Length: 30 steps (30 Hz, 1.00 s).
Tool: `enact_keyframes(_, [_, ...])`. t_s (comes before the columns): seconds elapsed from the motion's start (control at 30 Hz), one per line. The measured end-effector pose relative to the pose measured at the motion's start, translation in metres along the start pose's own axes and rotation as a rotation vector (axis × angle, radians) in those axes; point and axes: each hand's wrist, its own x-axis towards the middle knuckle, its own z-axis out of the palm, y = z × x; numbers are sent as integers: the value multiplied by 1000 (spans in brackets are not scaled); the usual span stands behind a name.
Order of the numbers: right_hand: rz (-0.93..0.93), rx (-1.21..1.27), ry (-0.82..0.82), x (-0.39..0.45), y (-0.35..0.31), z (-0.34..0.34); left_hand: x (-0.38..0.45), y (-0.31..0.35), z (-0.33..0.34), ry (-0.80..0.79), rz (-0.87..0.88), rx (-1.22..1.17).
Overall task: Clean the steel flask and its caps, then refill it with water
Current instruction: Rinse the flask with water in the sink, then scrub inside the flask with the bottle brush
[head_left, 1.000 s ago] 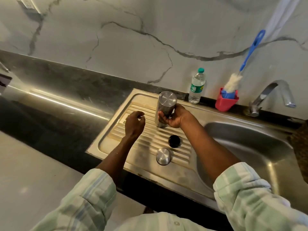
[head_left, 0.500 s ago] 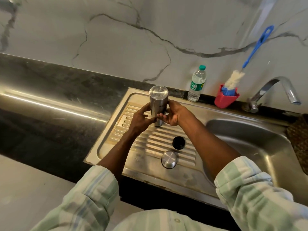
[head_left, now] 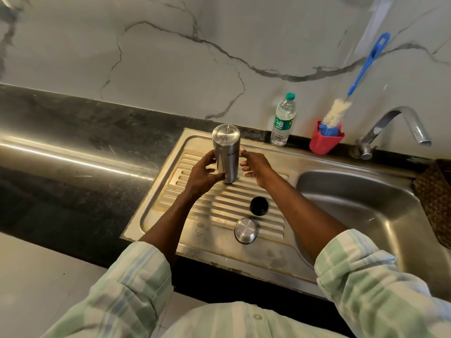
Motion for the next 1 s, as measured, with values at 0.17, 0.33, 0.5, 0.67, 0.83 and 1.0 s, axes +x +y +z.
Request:
enact_keyframes(0.17, [-54, 12, 39, -1, 10, -1, -7, 8, 6, 36, -4, 10])
enact_keyframes(0.33, [-148, -19, 135, -4, 18, -5, -22, 14, 13, 273, -75, 70])
enact_keyframes(0.5, [-365, -254, 258, -18, 23, -22, -42, 27, 31, 528, 39, 190])
enact_keyframes(0.67, [-524, -417, 321, -35, 36, -62, -39, 61, 77, 484, 143, 211])
enact_keyframes(0.83, [-600, -555, 353, -51, 57, -135, -27, 112, 148, 405, 171, 169])
enact_keyframes(1.0, [-612, -641, 484, -57, 61, -225, -9, 144, 212, 317, 87, 181])
